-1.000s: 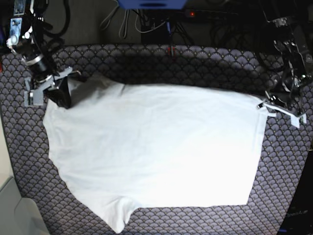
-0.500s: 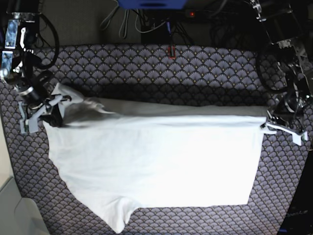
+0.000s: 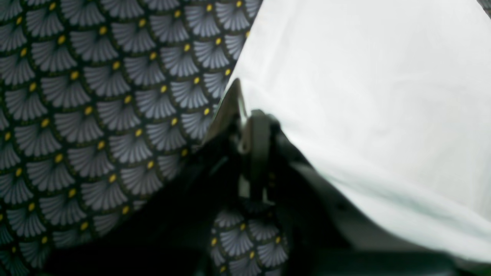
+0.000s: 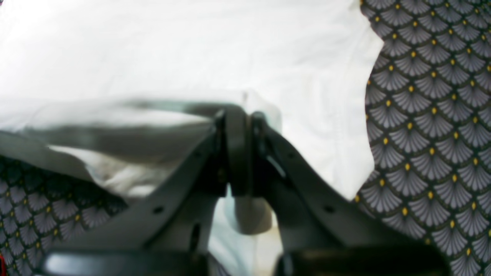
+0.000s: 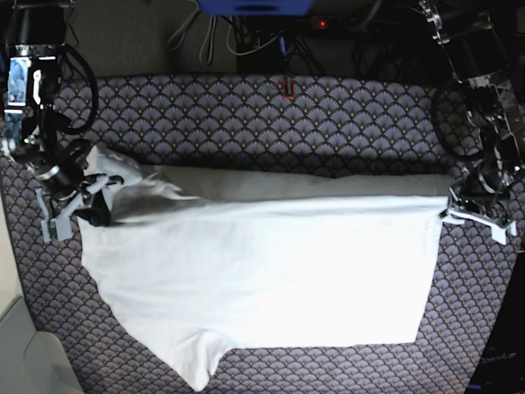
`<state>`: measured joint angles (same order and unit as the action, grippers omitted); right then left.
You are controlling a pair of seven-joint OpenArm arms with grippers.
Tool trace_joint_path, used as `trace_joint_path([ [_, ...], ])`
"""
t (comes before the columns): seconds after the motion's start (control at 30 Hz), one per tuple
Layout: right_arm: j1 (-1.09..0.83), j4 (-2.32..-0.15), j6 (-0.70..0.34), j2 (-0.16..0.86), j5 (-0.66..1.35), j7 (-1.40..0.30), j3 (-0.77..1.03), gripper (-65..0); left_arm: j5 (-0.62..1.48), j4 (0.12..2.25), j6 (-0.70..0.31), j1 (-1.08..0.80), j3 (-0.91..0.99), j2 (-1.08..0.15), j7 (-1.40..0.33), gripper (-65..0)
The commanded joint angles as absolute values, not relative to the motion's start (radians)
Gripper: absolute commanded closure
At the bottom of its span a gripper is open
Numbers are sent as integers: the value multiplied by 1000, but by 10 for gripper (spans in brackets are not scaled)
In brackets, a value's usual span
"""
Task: Fold the T-shirt properly
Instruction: 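Lift both shoulders and pull them toward the hem, folding the shirt, then hold the folded edge with both grippers and adjust the grip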
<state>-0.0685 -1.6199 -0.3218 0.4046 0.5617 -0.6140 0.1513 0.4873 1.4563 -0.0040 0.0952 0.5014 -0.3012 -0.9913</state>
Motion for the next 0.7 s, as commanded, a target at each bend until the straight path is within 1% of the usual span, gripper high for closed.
trace_joint_path([
  [0.0, -62, -1636, -312, 423, 567, -584, 162, 0, 481, 1477, -1, 114, 507, -321, -967, -5],
  [0.4, -85, -1635, -312, 423, 567, -578, 65, 0, 481, 1469, -2, 134, 507, -317, -967, -8],
  [0.67, -77, -1635, -312, 423, 567, -582, 71, 0, 481, 1442, -4, 156, 507, -315, -967, -9],
])
